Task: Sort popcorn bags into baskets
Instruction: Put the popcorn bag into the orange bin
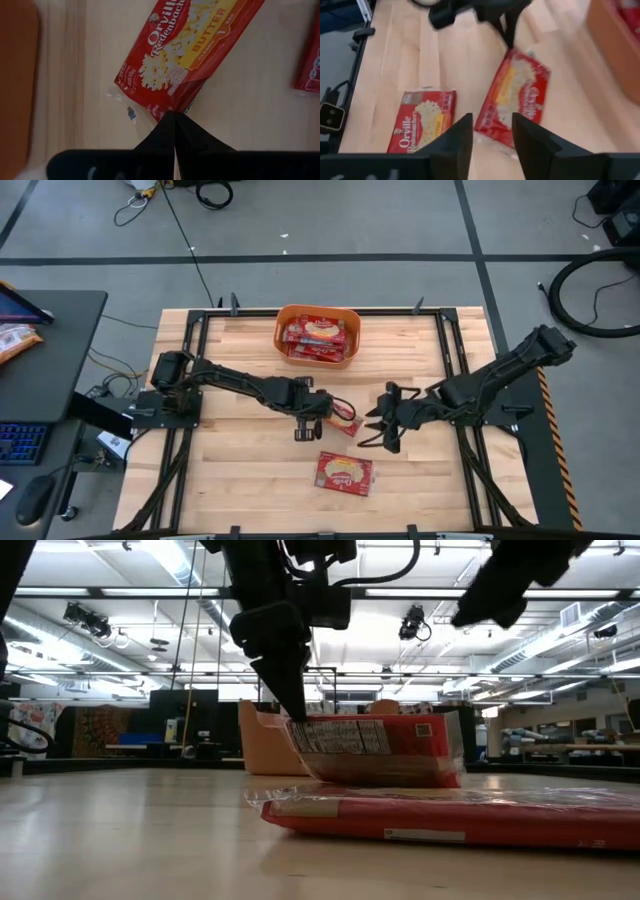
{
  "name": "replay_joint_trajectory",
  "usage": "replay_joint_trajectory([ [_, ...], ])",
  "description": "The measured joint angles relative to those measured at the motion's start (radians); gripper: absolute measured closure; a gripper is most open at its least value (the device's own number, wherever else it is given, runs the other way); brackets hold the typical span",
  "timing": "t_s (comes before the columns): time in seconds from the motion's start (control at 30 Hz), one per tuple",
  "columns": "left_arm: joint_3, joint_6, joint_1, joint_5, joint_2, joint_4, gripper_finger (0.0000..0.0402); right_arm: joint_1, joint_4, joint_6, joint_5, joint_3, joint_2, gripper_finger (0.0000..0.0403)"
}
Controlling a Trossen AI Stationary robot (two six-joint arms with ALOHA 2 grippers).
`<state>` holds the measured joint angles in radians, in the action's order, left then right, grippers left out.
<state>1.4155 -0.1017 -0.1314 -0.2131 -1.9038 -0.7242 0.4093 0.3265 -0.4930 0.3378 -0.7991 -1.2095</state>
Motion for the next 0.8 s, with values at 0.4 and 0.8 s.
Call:
replay_joint_trajectory([
  [0.4, 0.0, -0.001, 0.0, 0.0, 0.0, 0.012, 0.0401, 0.009, -0.161, 0.059, -0.037, 0.026, -0.192, 0.015],
  [0.8, 0.0, -0.045, 0.004, 0.009, 0.001, 0.019, 0.0401, 0.059, -0.231, 0.13, 0.14, 0.019, -0.345, 0.0148],
])
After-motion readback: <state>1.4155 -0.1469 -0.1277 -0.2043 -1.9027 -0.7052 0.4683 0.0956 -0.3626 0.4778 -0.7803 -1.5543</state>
